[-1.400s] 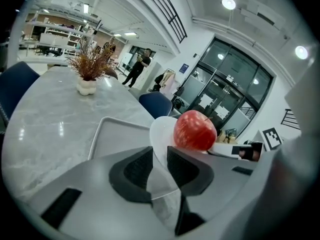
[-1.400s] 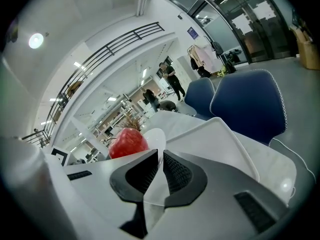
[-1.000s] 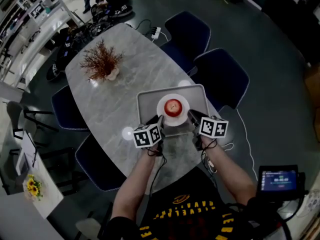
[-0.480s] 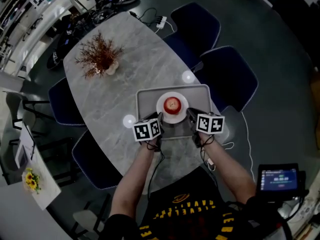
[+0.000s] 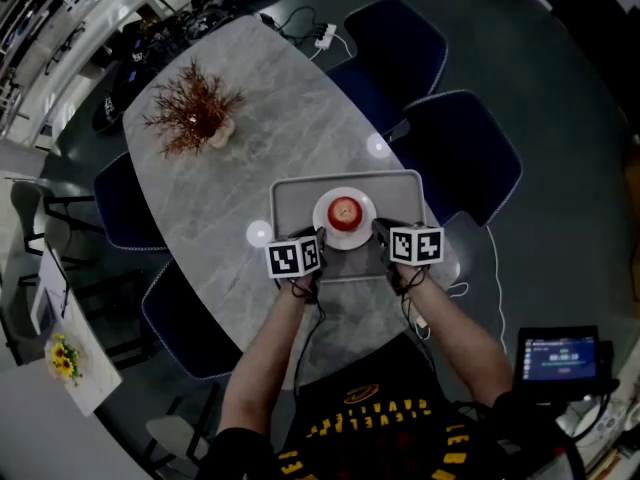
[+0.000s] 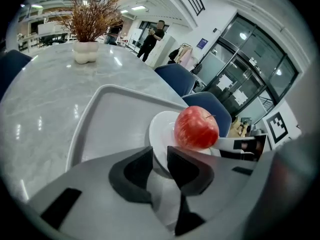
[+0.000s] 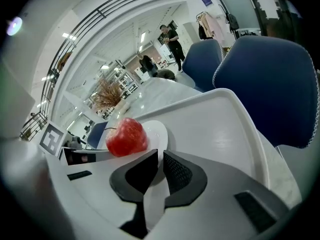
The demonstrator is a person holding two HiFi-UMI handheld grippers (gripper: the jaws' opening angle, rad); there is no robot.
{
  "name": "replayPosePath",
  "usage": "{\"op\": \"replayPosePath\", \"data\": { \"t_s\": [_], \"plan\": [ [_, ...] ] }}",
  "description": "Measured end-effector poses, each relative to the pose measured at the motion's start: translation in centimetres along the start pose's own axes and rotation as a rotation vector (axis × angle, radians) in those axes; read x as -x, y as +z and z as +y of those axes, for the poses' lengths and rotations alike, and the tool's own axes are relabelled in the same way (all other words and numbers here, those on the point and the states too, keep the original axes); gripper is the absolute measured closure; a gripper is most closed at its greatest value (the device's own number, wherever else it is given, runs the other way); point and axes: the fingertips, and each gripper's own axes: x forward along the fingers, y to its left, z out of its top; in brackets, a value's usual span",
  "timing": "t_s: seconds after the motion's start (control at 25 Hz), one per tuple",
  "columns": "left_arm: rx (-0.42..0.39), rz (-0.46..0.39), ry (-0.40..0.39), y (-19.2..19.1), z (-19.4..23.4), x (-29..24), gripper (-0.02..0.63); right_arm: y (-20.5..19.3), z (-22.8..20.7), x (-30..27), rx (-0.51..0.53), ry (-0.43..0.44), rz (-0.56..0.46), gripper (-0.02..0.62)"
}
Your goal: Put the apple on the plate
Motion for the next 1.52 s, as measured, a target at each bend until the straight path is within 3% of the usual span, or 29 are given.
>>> {"op": "replayPosePath", "data": {
  "t_s": [0.52,0.64,0.8,0.96,1.16,1.2,1.24,1.44,1.52],
  "plan": [
    [-0.045,0.046,0.009,-0.4,0.2,0.4,0.514,-0.4,0.2,0.0,0.144,-0.071,0.082,0.552],
    [-0.064,0.017,0.040,0.0,0.3,0.9,0.514,0.4,-0.2,1.0,0.246,-0.136,0.065,0.552],
    [-0.111,-0.088,0.082,1.3,0.5,2.9,0.514,1.5,-0.2,2.5,0.288,-0.122,-0.019,0.552],
    [-0.182,-0.210,-0.010,1.8,-2.4,6.1,0.515,1.9,2.1,5.3,0.354,-0.106,-0.107,0.554],
    [-0.304,-0.268,-0.131,-0.5,-6.8,10.8,0.529,0.5,6.5,9.0,0.413,-0.046,-0.176,0.554],
    [-0.310,-0.278,-0.156,-1.1,-7.4,11.8,0.594,-0.1,7.6,9.7,0.410,-0.018,-0.188,0.559],
    [-0.313,-0.288,-0.181,-1.7,-7.8,12.8,0.604,-0.7,8.7,10.2,0.404,0.008,-0.199,0.589],
    [-0.342,-0.338,-0.247,-4.5,-10.4,17.6,0.604,-3.3,13.0,13.4,0.369,0.080,-0.264,0.589],
    [-0.310,-0.348,-0.282,-6.2,-11.4,19.9,0.604,-4.5,15.1,15.5,0.340,0.097,-0.311,0.589]
  ]
}}
